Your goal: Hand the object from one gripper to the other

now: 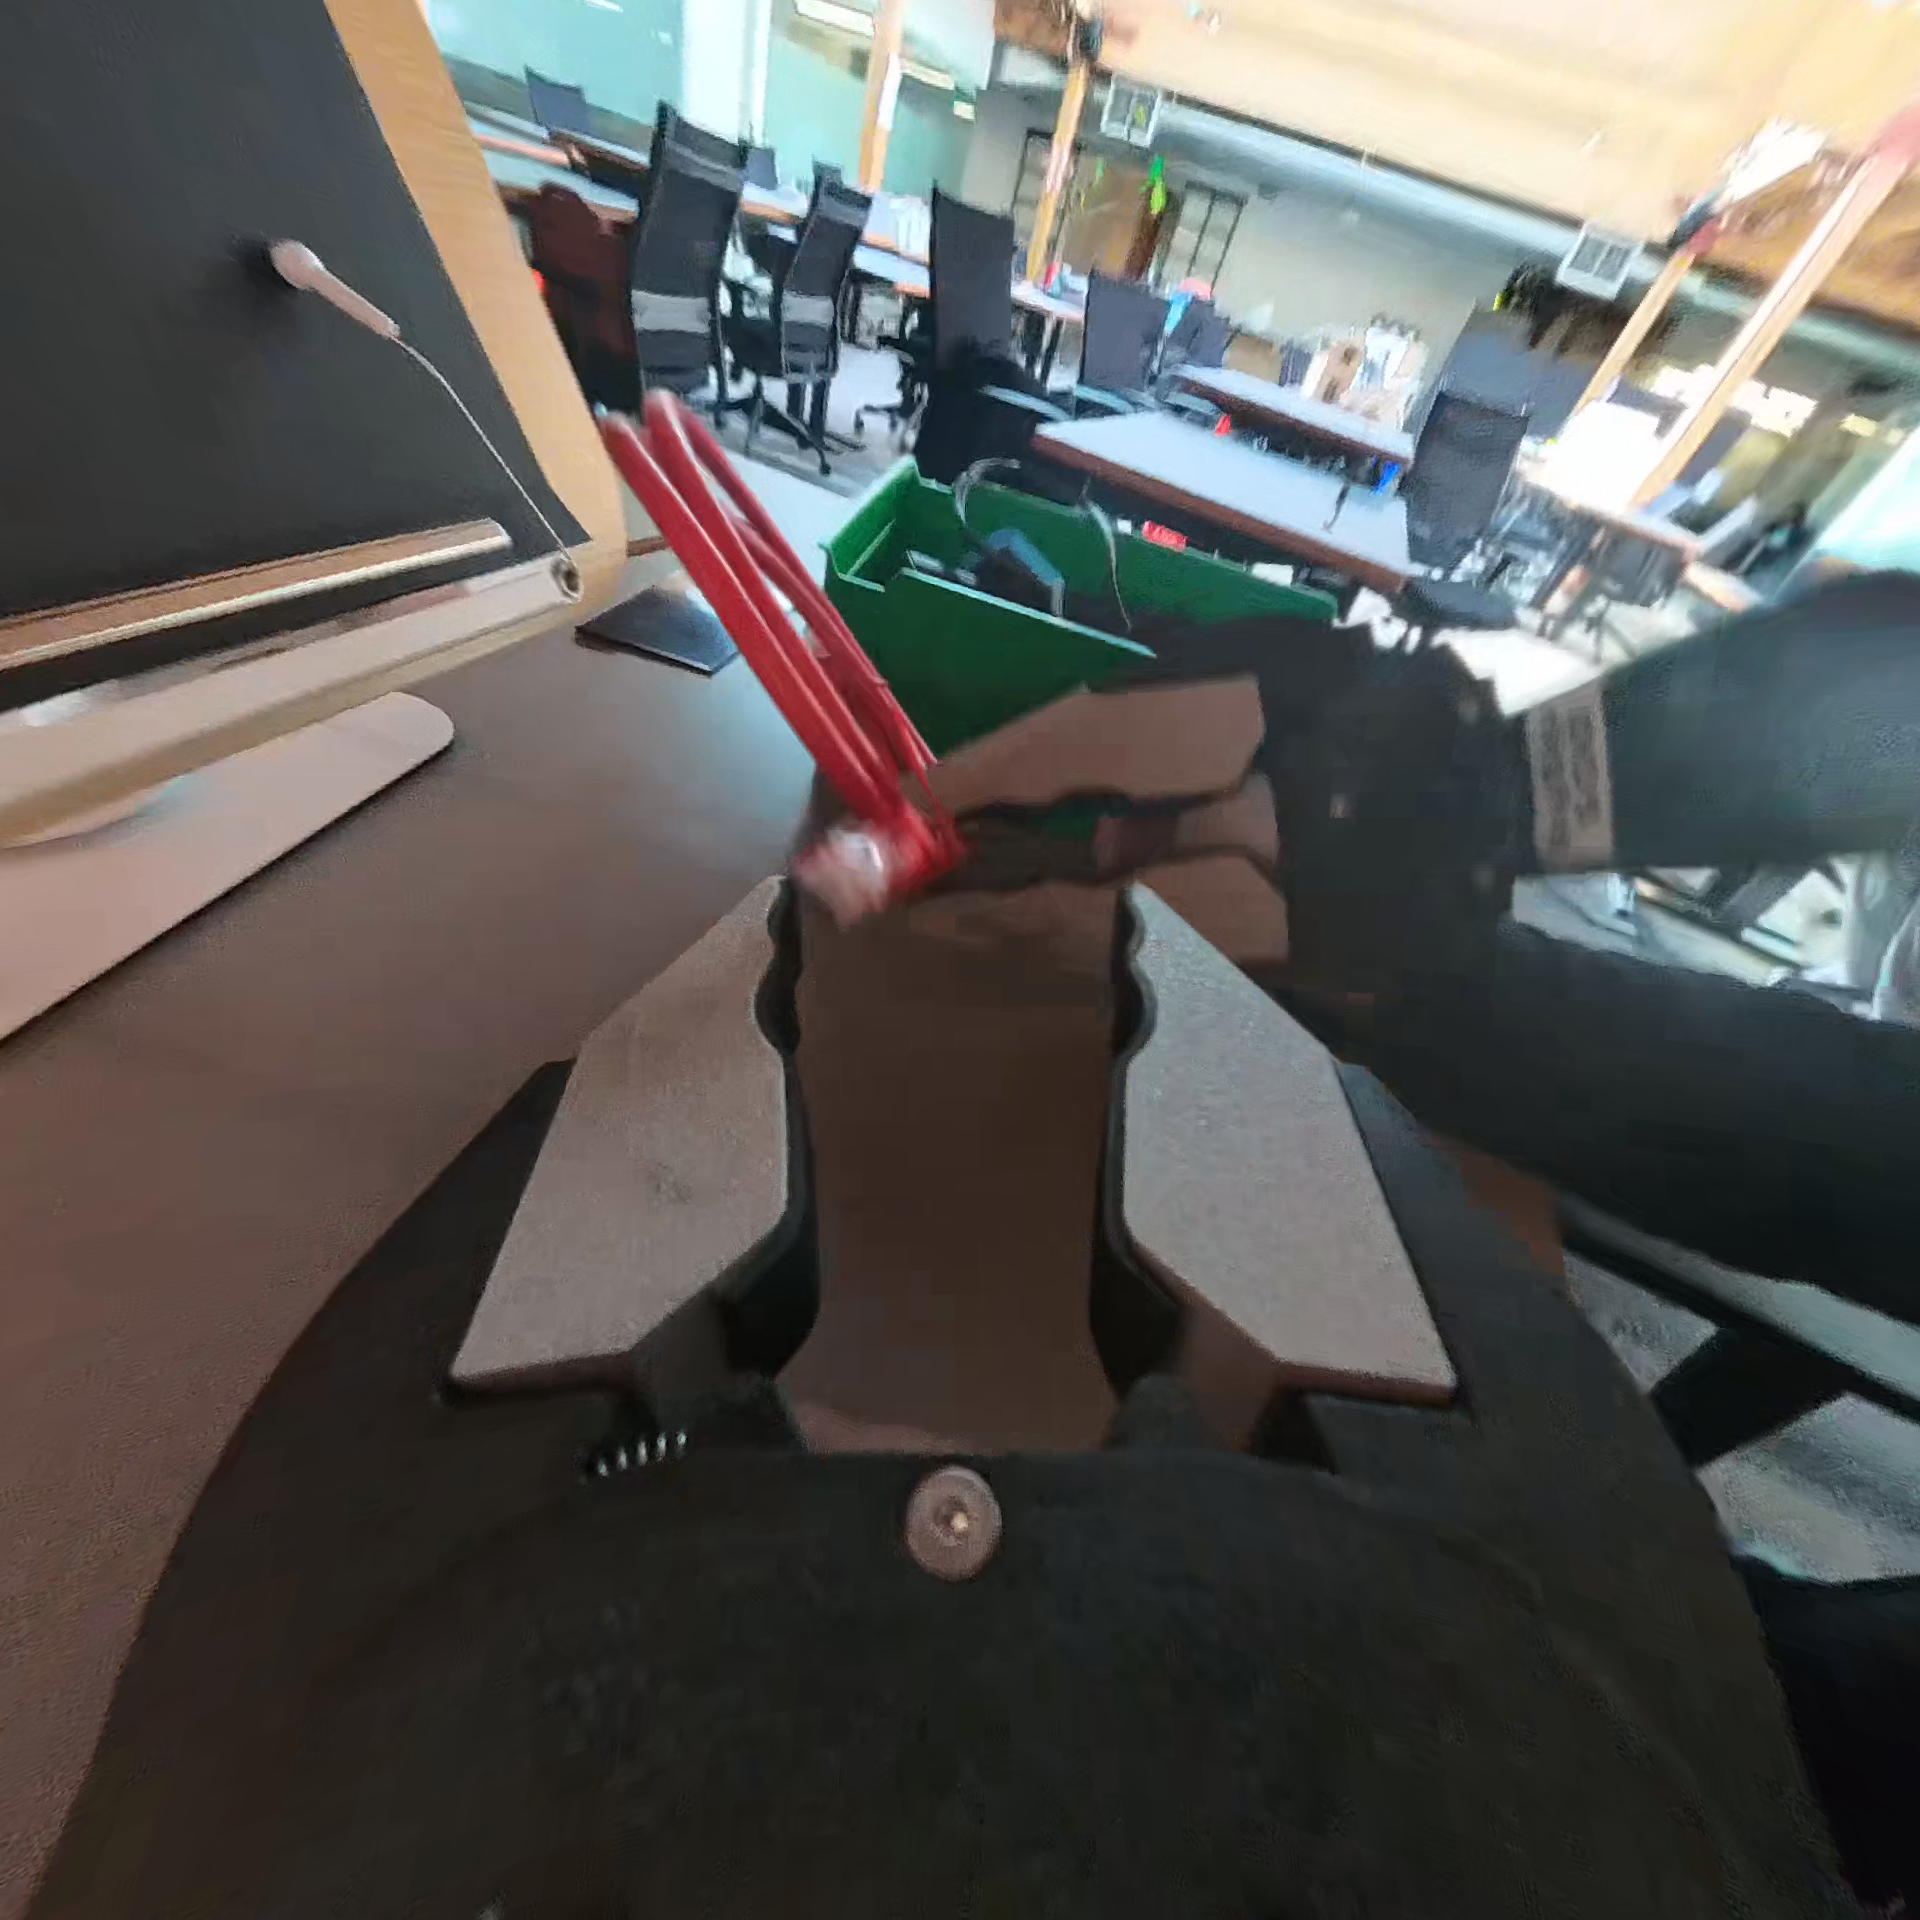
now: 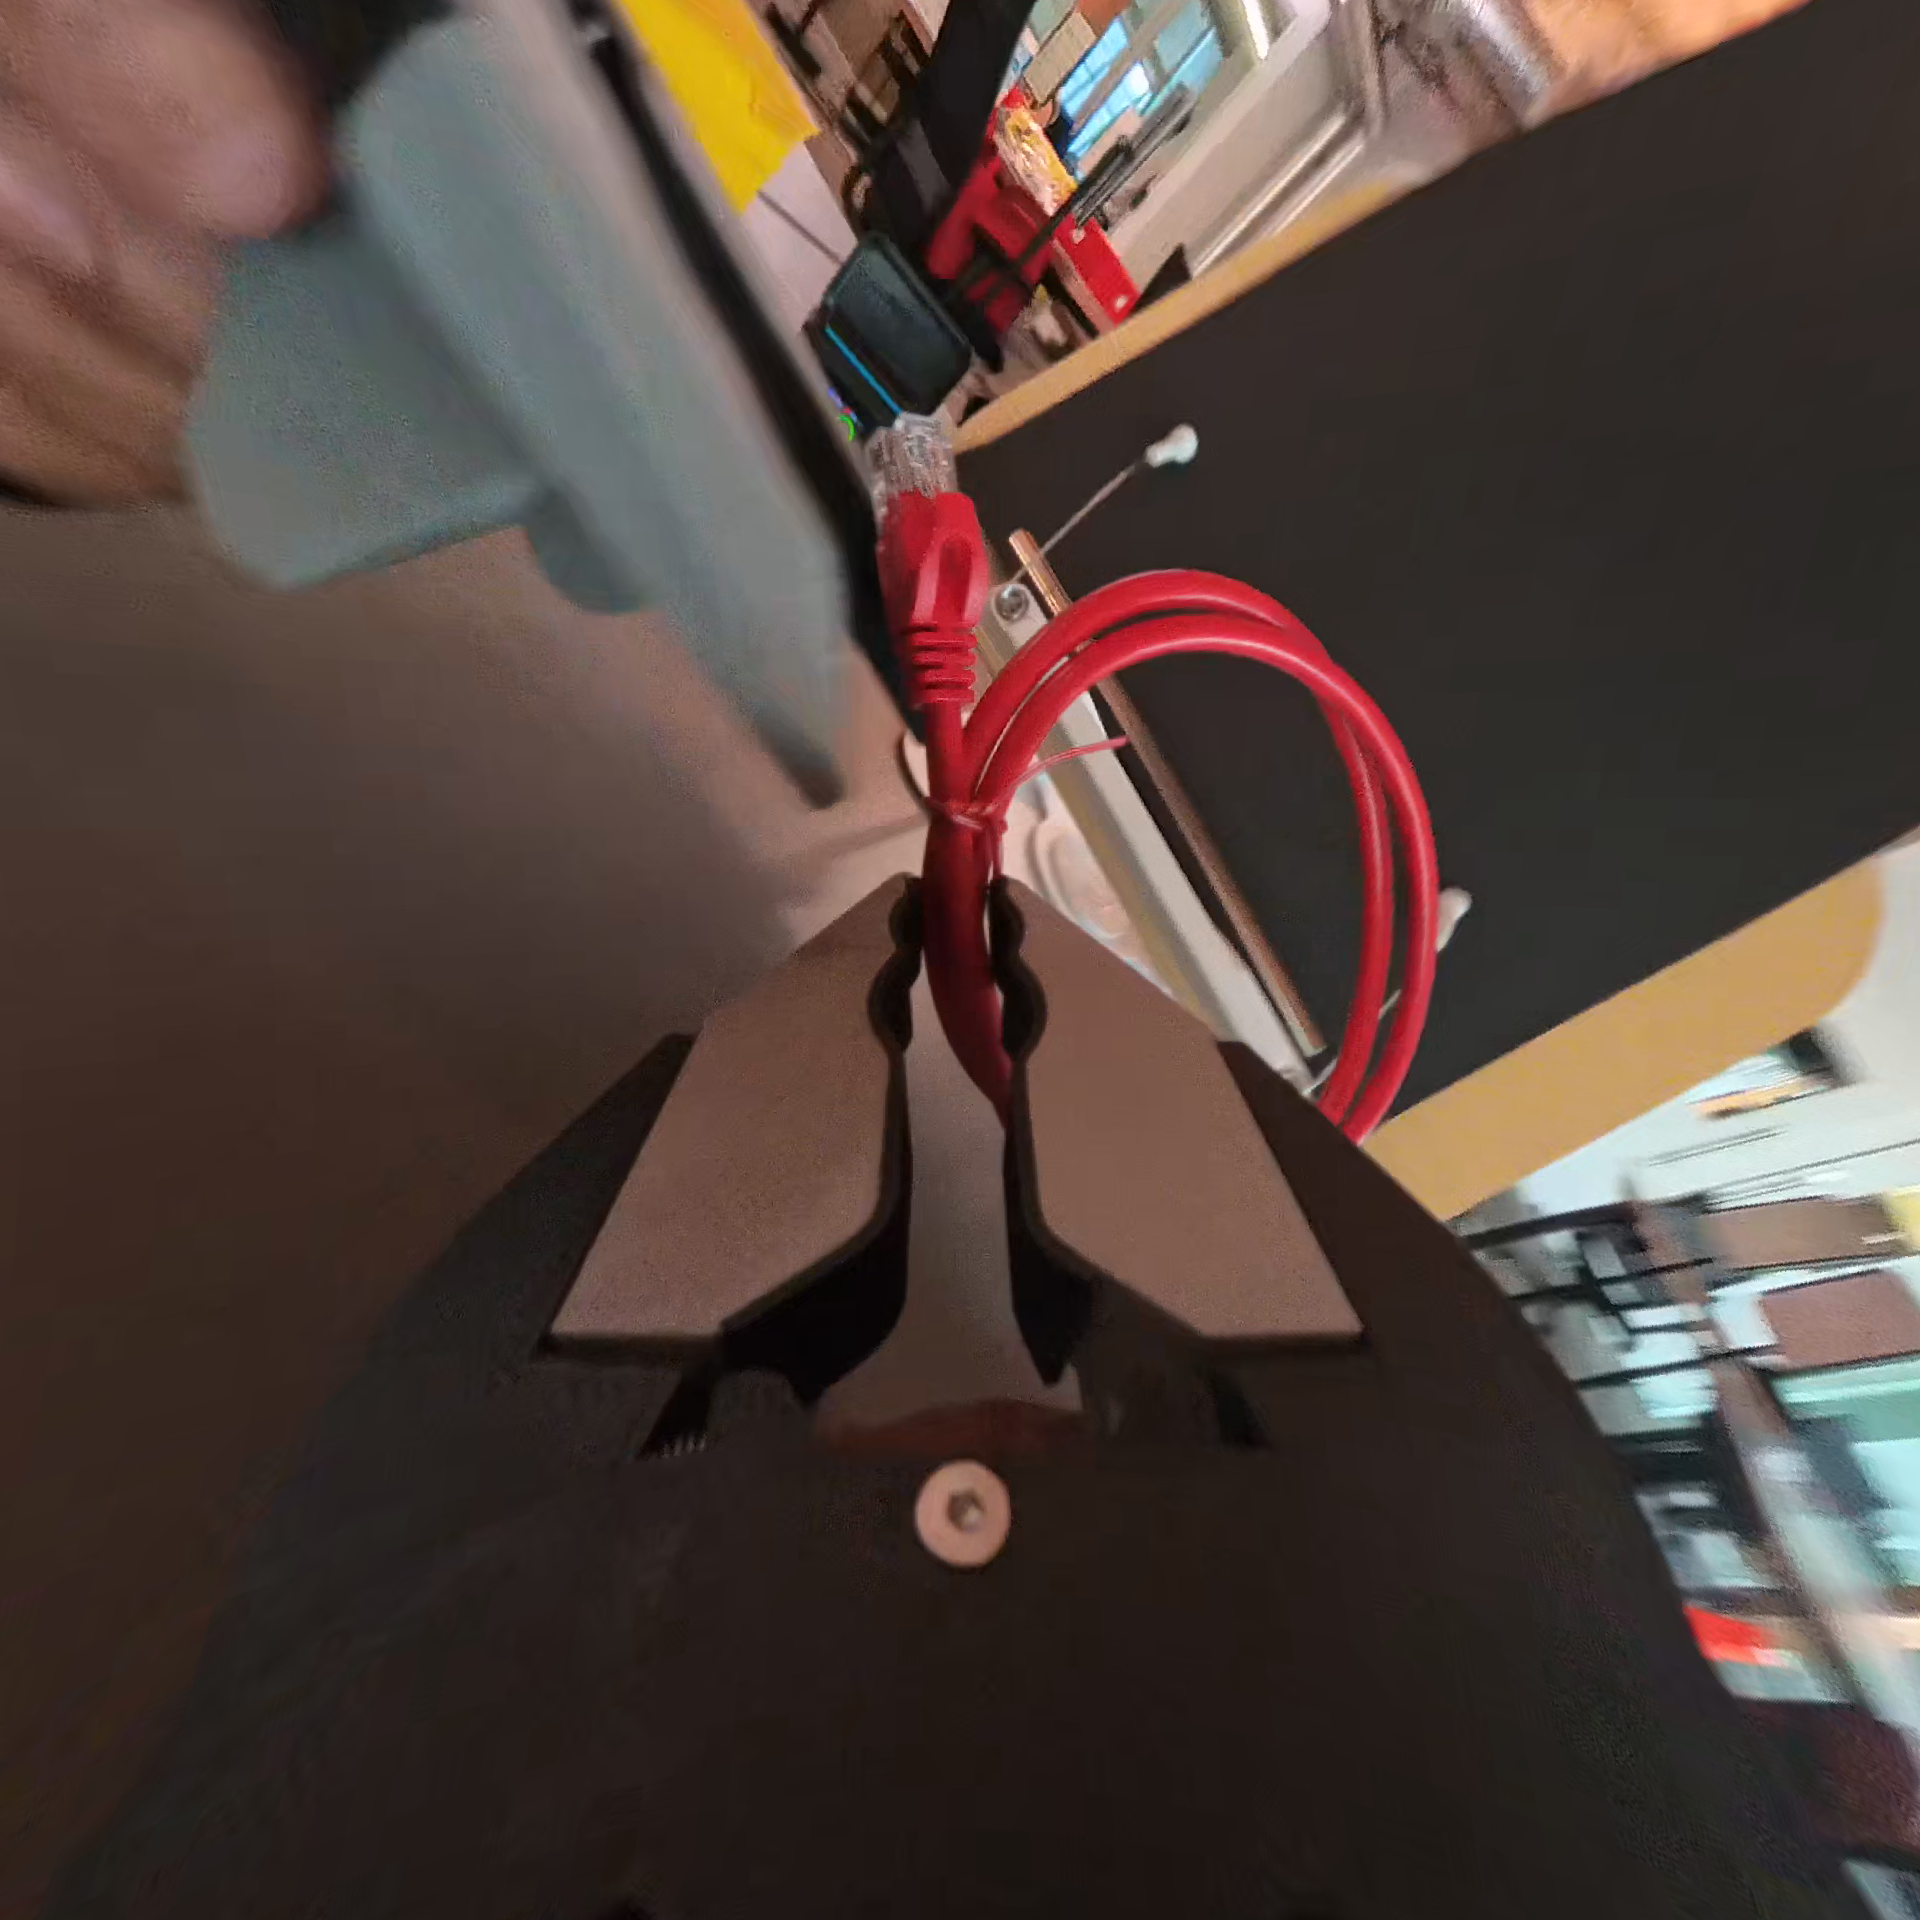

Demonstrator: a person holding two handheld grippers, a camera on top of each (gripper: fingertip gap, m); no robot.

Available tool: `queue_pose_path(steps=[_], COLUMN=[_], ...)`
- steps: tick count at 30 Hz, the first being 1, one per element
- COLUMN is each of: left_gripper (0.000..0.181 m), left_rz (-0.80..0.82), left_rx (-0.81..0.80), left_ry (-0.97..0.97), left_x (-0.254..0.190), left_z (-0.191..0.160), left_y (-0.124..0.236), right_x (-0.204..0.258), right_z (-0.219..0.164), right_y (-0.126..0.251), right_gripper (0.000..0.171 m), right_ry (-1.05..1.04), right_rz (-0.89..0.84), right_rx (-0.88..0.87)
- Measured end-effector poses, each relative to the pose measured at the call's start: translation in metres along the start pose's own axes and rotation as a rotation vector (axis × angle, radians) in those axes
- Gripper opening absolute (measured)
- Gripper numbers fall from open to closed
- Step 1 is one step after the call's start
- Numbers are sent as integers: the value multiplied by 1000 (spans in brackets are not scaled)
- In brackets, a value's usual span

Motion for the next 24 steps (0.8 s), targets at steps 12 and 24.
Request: queue_pose_path(steps=[12, 24], left_gripper=[0, 0], left_rz=[29, 368], left_rx=[-24, 128], left_ry=[-44, -615], left_x=[6, 13], left_z=[-4, -16], left_y=[7, 7], right_x=[46, 12], right_z=[11, -8], right_y=[-11, 1], right_gripper=[10, 40], right_ry=[558, 121], right_rz=[-166, 30], right_rx=[64, 26])
Point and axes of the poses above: each gripper's, where its closed fingertips meet, y back along the fingers, z out of its top, x = y × z across the jaws, the point moved 8 cm from there along y, back along the fingers
